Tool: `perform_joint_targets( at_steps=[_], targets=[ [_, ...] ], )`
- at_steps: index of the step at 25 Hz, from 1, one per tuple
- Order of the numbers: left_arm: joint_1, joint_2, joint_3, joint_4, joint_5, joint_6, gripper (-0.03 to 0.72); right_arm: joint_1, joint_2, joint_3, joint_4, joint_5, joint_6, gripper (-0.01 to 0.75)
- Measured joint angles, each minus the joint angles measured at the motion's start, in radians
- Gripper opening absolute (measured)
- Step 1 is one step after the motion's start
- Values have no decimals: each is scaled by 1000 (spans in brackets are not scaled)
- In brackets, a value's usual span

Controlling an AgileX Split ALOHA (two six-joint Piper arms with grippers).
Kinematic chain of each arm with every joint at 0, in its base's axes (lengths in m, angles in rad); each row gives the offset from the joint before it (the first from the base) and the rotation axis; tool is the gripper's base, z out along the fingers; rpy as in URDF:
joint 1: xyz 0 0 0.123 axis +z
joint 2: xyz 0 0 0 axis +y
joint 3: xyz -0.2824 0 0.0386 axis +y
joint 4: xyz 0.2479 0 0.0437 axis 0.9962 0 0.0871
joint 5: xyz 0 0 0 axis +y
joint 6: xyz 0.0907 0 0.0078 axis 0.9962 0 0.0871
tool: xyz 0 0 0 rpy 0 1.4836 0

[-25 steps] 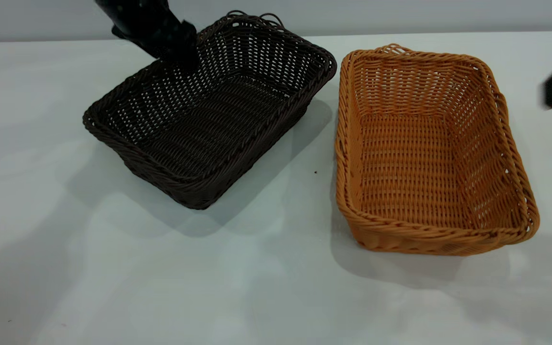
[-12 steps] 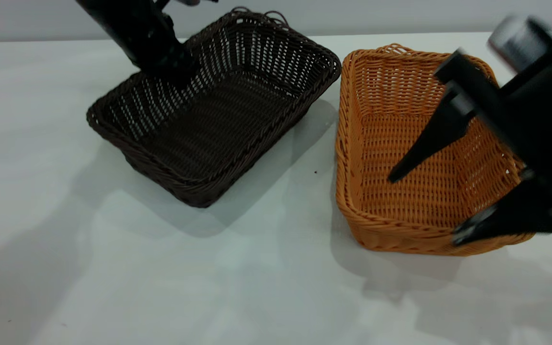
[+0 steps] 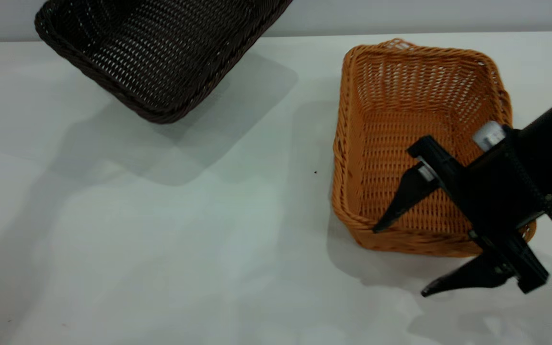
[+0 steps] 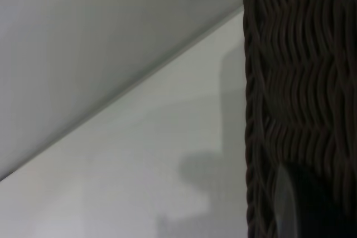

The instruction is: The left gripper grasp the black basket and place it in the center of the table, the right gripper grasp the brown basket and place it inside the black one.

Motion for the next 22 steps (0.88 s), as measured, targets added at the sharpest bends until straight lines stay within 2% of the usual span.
perform_joint_targets(
  at_steps=[2, 4, 7, 9, 11, 13, 15, 19, 22],
  targets=[
    [-1, -1, 0, 0, 14, 5, 78, 0, 16, -28, 6, 0, -35, 539],
    [-1, 1, 0, 1, 25, 8, 78, 0, 20, -49, 9, -12, -58, 482],
    [0, 2, 0, 3, 28, 31, 78, 1, 20, -72, 8, -41, -102, 302],
    [0, 2, 0, 3, 36, 47, 78, -19, 20, -82, 5, -68, -141, 139],
    [0, 2, 0, 4, 49, 70, 78, -72, 25, -91, 3, -145, -175, 57],
    [0, 2, 0, 4, 69, 105, 78, -161, 32, -106, 3, -224, -220, 25],
    [-1, 2, 0, 4, 88, 156, 78, -249, 26, -119, 1, -237, -287, 18],
    [-1, 2, 0, 14, 130, 247, 78, -398, -19, -131, -1, -158, -393, 18],
    [0, 2, 0, 25, 131, 265, 78, -462, -40, -131, -16, -96, -416, 18]
  ],
)
